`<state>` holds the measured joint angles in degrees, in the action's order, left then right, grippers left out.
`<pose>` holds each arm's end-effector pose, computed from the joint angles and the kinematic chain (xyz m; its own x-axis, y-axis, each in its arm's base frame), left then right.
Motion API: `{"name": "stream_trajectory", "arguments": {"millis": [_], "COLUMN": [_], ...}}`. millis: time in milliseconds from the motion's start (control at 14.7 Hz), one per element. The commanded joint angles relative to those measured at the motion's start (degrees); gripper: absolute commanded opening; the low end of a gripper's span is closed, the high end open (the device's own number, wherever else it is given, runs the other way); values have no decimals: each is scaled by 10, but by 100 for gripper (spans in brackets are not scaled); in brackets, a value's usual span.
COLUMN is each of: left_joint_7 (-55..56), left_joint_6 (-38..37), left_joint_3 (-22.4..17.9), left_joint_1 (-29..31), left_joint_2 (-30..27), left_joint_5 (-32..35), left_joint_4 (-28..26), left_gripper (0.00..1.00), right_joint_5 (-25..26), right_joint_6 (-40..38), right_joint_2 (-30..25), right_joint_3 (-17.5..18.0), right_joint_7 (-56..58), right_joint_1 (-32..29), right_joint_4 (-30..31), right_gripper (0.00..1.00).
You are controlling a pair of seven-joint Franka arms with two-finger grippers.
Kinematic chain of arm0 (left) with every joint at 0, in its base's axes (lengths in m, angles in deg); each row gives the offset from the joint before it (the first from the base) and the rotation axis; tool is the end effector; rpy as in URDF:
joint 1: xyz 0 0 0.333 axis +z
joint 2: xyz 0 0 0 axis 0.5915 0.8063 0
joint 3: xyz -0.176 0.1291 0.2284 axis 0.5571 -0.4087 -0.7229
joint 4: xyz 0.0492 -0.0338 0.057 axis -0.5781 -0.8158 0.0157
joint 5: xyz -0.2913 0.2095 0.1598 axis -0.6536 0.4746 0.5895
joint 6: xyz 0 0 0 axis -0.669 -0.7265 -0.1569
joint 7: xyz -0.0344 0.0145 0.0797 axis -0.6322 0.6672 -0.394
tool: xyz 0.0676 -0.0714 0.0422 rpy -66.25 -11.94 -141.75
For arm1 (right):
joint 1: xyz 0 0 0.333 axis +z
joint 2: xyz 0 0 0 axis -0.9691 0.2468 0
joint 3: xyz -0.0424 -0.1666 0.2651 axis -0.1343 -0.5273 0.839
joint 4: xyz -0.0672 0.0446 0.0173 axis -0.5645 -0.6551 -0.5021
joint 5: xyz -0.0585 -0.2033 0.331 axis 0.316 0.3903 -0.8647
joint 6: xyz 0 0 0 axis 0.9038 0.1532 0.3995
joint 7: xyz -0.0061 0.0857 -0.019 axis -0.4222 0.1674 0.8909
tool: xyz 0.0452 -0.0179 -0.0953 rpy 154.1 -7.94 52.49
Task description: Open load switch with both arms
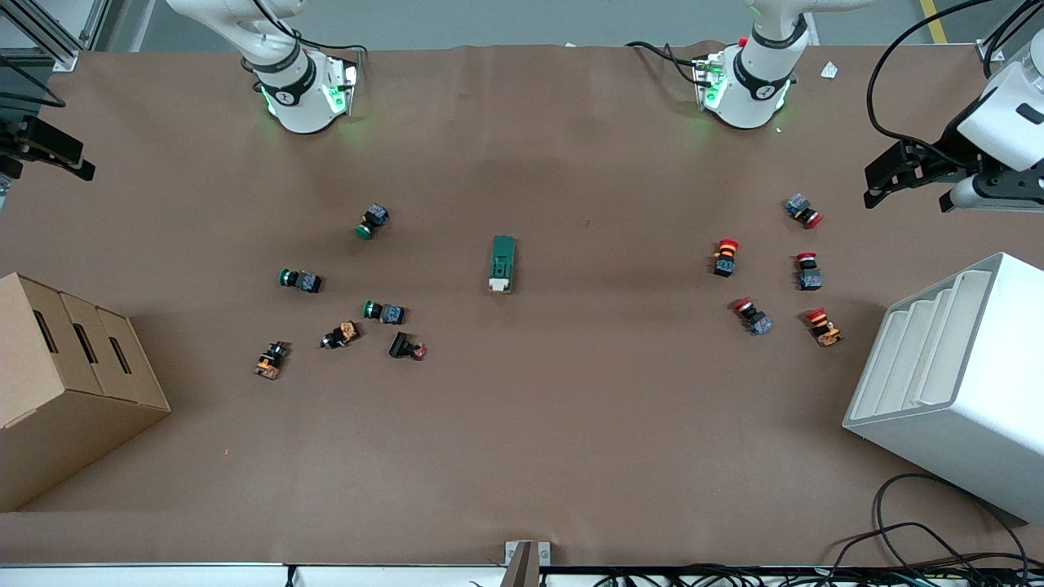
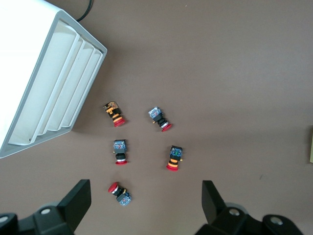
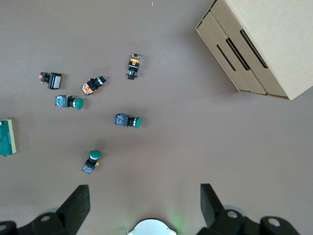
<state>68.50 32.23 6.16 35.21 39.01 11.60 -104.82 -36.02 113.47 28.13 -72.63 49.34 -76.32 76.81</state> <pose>0.5298 -0.0581 0.6341 0.9960 -0.0791 0.0422 -0.0794 -0.9968 0.0065 0.5075 -0.0544 0.6557 0.9957 -0.0447 -0.0811 -0.0462 -0.9988 -0.0164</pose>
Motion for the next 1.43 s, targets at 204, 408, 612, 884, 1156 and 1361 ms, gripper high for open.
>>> {"name": "stream_trajectory", "arguments": {"millis": [204, 408, 612, 884, 1156, 1361], "left_joint_7": [51, 115, 234, 507, 770, 934], "left_joint_6": [-13, -12, 30, 125, 209, 271], "left_joint_3": [80, 144, 209, 227, 227, 227], "left_joint_1": [-6, -7, -30, -149, -263, -323], "left_joint_2": [13, 55, 94, 192, 282, 332], "left_joint_5": [7, 9, 49, 119, 242, 365], "left_joint_4": [15, 39, 32, 27, 18, -15], "left_gripper": [100, 100, 100, 100, 100, 100], "right_joint_5": [-5, -5, -5, -5, -5, 1], "right_joint_6": [2, 2, 2, 1, -5, -5], "right_joint_2": [-12, -12, -11, -12, -11, 3], "right_joint_3": [-2, -2, -2, -2, -2, -2], "right_joint_7": [3, 1, 0, 0, 0, -1], "right_joint_1": [4, 4, 9, 11, 11, 13], "right_joint_4": [13, 13, 13, 13, 9, -6], "right_gripper": [100, 100, 100, 100, 100, 100]}}
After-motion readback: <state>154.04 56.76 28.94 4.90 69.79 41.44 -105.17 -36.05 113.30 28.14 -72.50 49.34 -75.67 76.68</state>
